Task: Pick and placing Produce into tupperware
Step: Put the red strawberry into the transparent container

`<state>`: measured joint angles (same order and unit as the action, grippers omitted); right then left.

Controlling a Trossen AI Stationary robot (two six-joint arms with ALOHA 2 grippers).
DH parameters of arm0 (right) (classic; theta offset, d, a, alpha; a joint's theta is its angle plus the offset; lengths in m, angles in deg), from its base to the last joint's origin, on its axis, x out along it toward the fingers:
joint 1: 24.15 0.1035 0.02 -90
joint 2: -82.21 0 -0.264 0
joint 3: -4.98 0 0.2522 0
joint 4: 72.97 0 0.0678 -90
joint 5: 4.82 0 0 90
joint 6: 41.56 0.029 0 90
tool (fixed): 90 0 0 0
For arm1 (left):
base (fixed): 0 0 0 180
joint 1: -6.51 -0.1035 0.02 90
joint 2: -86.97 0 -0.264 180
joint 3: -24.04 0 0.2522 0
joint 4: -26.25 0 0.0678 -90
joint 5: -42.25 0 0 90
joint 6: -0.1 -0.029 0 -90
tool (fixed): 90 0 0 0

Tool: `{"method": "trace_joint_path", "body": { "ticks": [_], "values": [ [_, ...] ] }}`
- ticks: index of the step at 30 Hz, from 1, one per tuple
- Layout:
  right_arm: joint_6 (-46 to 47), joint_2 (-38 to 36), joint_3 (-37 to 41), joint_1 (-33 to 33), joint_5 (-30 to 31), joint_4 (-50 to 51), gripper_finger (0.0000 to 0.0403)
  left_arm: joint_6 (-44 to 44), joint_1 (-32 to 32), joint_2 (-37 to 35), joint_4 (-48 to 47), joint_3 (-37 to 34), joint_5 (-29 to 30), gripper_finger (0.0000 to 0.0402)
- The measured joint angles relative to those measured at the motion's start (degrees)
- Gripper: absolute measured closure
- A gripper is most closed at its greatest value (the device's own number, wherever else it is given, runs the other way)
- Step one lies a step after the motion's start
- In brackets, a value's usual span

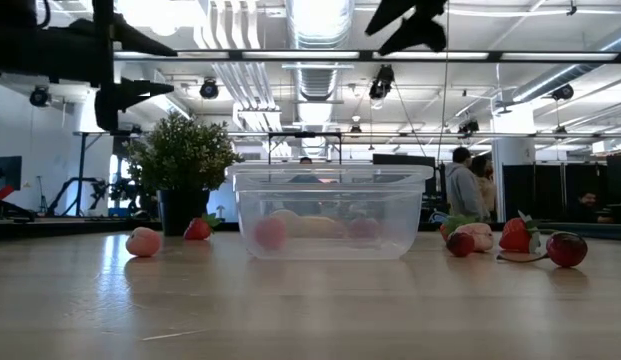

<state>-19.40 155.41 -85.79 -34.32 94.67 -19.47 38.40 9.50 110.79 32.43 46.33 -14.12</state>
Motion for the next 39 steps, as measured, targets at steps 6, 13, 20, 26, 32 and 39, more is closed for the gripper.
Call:
{"method": "trace_joint_path", "body": {
  "ticks": [6,13,20,26,32,39],
  "values": [
    [5.3,-9.9,4.5,0.0,8.5,0.2,0.0179,-9.6,0.0,5.8,-15.3,9.7,-6.1,0.016],
    [11.7,-16.1,11.7,0.0,10.1,0.2,0.0179,-24.3,0.0,19.2,-48.8,24.2,-13.2,0.016],
    [17.9,-17.0,18.0,0.2,10.1,-0.2,0.0179,-24.1,0.0,29.9,-51.6,26.0,-15.1,0.016],
    [17.9,-17.2,20.3,0.7,10.0,-3.2,0.0179,-17.6,-0.2,37.7,-48.4,24.6,-15.1,0.016],
    [14.6,-17.3,19.9,0.7,10.0,-3.3,0.0179,-14.1,-4.0,43.3,-41.5,24.2,-18.7,0.016],
    [11.8,-17.8,19.0,0.7,9.8,-3.2,0.0179,-14.1,-9.8,45.2,-40.6,24.3,-20.1,0.016]
  ]
}}
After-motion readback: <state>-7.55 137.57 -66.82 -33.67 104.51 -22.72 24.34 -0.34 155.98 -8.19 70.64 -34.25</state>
